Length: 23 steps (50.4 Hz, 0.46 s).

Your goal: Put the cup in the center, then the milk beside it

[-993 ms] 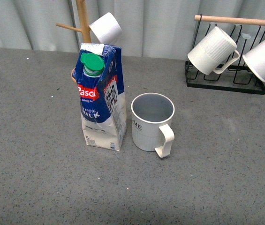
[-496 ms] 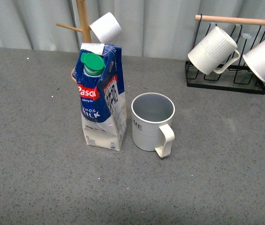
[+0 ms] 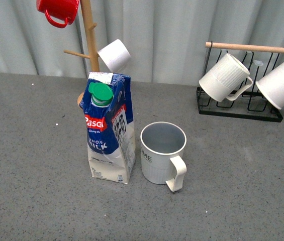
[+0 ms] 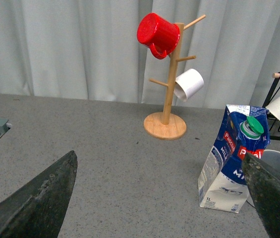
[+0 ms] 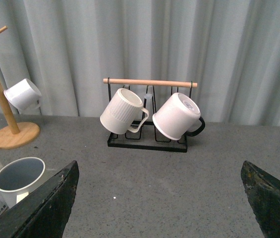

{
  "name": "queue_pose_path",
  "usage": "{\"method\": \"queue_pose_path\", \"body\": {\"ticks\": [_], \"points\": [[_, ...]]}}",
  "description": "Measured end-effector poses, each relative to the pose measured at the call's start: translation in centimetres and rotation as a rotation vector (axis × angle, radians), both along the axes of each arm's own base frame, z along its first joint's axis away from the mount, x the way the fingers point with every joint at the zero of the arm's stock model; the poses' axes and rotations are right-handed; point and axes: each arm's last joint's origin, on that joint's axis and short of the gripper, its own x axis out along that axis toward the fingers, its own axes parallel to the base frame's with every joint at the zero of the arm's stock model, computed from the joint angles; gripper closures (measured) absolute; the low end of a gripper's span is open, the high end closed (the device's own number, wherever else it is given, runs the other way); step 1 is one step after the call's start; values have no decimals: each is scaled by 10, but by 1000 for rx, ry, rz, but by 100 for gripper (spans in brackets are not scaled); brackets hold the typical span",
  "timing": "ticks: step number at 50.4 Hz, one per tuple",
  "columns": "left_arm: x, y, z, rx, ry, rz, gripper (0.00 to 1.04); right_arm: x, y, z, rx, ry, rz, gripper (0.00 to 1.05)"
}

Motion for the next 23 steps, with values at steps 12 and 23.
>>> {"method": "queue_pose_path", "body": {"ticks": [12, 23], "points": [[0, 0, 0, 0, 0, 0, 7, 0, 0, 0, 0, 0, 0, 9], [0, 0, 0, 0, 0, 0, 7, 0, 0, 0, 0, 0, 0, 9]]}}
